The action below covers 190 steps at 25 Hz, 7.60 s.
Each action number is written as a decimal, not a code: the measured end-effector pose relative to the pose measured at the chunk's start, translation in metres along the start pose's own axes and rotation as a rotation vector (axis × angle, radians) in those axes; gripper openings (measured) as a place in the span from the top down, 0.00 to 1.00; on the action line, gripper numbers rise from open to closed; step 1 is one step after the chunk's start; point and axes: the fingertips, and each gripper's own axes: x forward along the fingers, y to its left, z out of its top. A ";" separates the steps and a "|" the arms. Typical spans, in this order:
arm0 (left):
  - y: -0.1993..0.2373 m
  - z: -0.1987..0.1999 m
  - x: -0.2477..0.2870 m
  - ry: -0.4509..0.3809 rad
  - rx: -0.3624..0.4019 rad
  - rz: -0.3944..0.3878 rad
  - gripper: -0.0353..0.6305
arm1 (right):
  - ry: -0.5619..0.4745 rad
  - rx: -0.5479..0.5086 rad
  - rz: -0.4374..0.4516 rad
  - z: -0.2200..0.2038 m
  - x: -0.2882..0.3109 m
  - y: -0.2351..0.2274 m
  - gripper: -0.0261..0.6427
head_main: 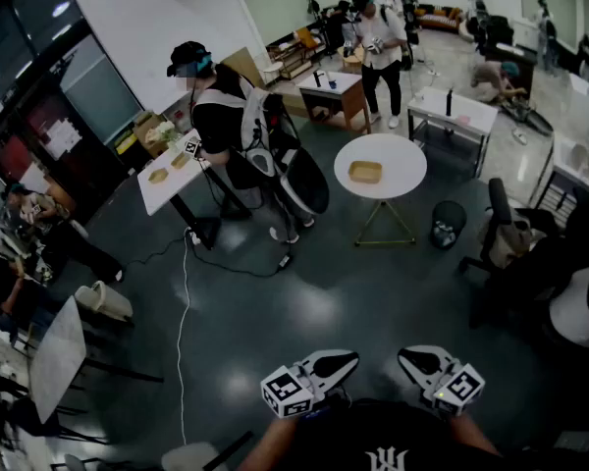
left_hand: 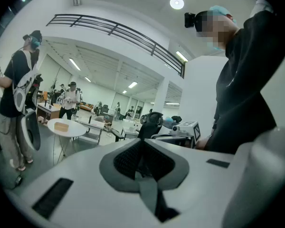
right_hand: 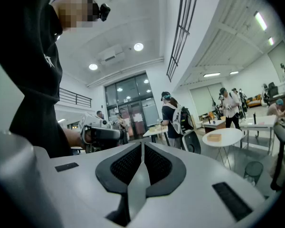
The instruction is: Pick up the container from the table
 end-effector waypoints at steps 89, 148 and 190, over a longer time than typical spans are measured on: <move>0.287 0.113 0.016 0.020 -0.043 0.017 0.94 | -0.148 0.063 -0.171 0.090 0.157 -0.207 0.89; 0.668 0.210 0.171 0.014 -0.135 -0.036 0.94 | 0.003 0.271 -0.219 0.148 0.358 -0.523 0.89; 0.887 0.180 0.347 0.412 -0.261 0.016 0.94 | 0.052 0.595 -0.215 0.056 0.460 -0.767 0.80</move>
